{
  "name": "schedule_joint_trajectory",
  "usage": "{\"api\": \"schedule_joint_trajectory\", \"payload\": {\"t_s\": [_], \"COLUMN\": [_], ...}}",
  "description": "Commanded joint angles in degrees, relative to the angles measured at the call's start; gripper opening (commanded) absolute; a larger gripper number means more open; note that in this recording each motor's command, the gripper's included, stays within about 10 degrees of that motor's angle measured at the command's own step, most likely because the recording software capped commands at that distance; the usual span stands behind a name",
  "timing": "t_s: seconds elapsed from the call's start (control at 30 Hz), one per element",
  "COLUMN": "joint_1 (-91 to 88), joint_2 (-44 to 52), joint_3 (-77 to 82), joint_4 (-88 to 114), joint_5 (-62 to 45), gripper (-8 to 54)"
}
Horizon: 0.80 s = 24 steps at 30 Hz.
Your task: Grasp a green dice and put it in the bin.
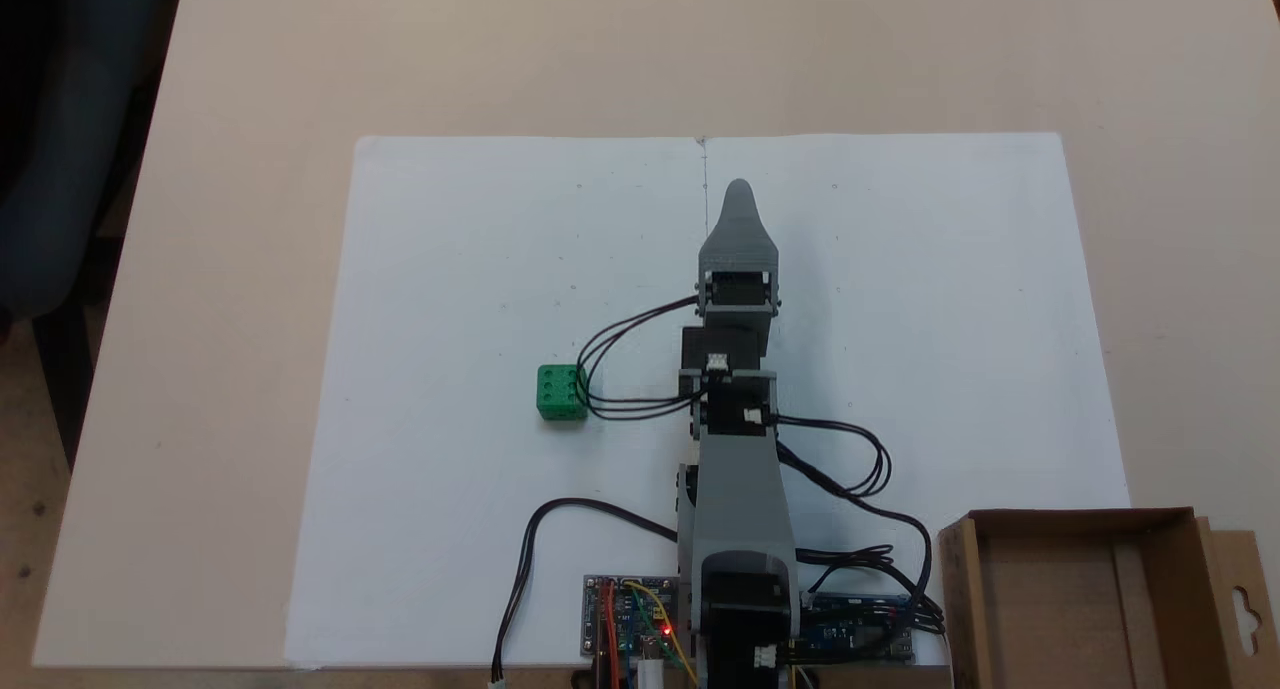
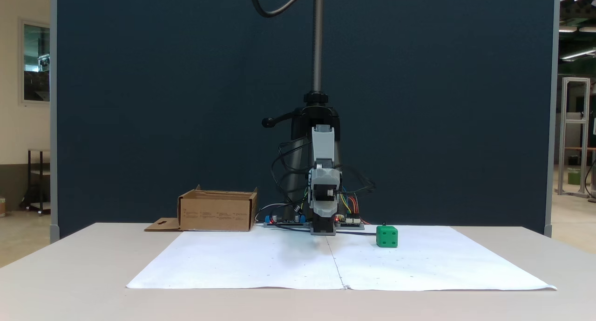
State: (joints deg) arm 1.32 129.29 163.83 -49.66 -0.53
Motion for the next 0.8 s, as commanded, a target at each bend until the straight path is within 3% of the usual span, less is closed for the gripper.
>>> {"api": "schedule_joint_trajectory", "payload": {"t_s": [0.0, 0.47, 0.77], "joint_1": [-0.4, -6.3, -9.3], "joint_2": [6.5, 6.5, 5.2], "joint_3": [-4.2, -33.4, -46.1], "joint_4": [9.0, 60.5, 89.6], "joint_5": [-2.5, 9.8, 12.2], "gripper": [42.4, 42.6, 43.6]}}
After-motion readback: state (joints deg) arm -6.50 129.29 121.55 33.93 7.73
